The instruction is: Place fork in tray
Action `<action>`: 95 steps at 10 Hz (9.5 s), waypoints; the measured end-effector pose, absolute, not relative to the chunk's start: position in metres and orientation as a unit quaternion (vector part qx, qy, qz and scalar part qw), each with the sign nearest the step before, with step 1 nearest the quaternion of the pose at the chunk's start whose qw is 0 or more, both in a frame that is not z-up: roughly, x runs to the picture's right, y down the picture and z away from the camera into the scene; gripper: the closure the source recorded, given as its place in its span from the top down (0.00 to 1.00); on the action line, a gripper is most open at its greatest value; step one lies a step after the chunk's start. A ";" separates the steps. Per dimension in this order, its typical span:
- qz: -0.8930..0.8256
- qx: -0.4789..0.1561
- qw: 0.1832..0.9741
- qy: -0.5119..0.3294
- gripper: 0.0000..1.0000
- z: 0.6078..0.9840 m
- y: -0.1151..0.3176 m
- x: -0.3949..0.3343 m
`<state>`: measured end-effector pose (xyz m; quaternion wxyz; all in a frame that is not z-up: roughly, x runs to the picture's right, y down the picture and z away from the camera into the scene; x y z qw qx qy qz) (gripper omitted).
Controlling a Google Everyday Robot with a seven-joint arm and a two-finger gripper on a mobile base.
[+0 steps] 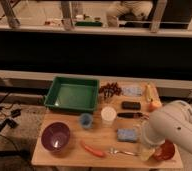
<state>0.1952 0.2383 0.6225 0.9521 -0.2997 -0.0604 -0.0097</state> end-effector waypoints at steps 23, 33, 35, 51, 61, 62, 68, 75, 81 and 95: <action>0.017 -0.330 0.943 -0.032 0.80 0.683 0.334 0.170; -0.025 -0.344 0.935 -0.086 0.80 0.706 0.353 0.140; -0.029 -0.345 0.934 -0.087 0.80 0.712 0.354 0.139; 0.008 -0.355 0.933 -0.064 0.80 0.743 0.350 0.158; -0.003 -0.349 0.935 -0.069 0.55 0.741 0.347 0.151; -0.002 -0.351 0.934 -0.069 0.55 0.740 0.348 0.151; -0.008 -0.352 0.934 -0.068 0.46 0.741 0.349 0.151; -0.023 -0.353 0.932 -0.076 0.15 0.741 0.346 0.140; -0.028 -0.348 0.933 -0.087 0.01 0.737 0.347 0.142; -0.109 -0.273 0.941 -0.169 0.01 0.643 0.253 0.070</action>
